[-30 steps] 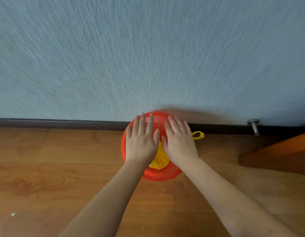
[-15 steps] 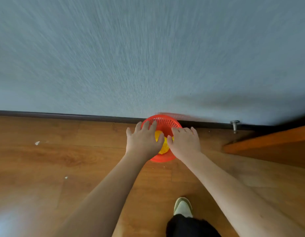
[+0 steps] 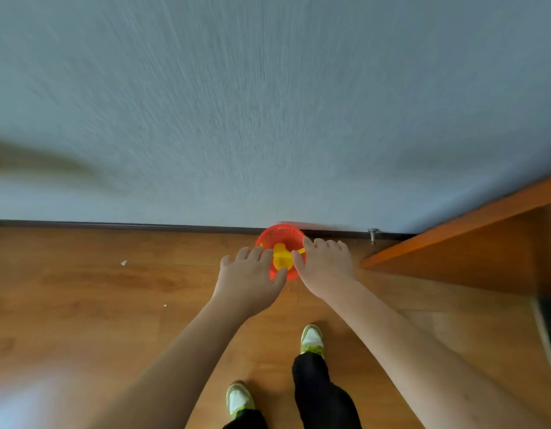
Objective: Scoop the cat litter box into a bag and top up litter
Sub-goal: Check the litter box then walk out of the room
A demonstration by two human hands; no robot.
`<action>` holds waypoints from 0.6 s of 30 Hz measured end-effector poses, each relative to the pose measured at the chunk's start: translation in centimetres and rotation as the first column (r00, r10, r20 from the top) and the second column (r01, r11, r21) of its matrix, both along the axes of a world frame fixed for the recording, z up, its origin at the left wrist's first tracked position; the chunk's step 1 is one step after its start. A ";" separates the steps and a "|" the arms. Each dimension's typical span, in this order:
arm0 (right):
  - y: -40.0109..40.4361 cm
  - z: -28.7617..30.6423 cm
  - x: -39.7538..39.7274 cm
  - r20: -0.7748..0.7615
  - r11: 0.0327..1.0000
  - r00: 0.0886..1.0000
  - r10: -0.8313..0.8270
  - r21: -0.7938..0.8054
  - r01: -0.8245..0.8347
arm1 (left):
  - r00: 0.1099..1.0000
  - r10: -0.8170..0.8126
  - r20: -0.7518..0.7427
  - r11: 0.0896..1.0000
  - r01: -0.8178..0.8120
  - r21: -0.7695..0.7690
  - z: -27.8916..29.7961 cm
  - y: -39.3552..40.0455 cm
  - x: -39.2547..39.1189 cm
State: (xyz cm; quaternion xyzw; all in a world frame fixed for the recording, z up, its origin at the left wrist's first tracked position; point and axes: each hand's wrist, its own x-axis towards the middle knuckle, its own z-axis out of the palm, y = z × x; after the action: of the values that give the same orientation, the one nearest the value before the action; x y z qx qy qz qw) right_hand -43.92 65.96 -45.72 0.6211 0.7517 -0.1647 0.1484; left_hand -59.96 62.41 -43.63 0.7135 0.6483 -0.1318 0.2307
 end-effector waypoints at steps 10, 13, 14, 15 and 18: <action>-8.0 15.7 -1.1 -0.015 0.995 0.999 0.048 0.084 -0.046 | 0.999 -0.044 0.020 0.983 0.040 0.181 16.7 -6.3 -1.9; -10.0 18.7 -0.7 -0.039 0.994 0.999 0.023 0.107 -0.018 | 0.998 -0.052 0.038 0.981 0.043 0.190 20.1 -8.1 -2.3; -10.6 19.5 -0.6 -0.047 0.994 0.999 0.016 0.109 -0.011 | 0.998 -0.054 0.040 0.981 0.045 0.187 21.1 -8.7 -2.3; -11.2 20.3 -0.5 -0.053 0.994 0.999 0.011 0.105 -0.006 | 0.998 -0.053 0.038 0.982 0.045 0.185 22.0 -9.2 -2.3; -11.5 22.6 -0.1 -0.086 0.997 0.996 0.023 0.072 -0.017 | 0.999 -0.015 0.049 0.978 0.005 0.208 24.2 -9.8 -2.1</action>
State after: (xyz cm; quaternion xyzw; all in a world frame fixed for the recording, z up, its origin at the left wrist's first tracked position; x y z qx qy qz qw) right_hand -44.02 54.48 -23.14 0.6107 0.7691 -0.1629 0.0952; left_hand -62.05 52.57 -19.46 0.7401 0.6489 -0.0467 0.1706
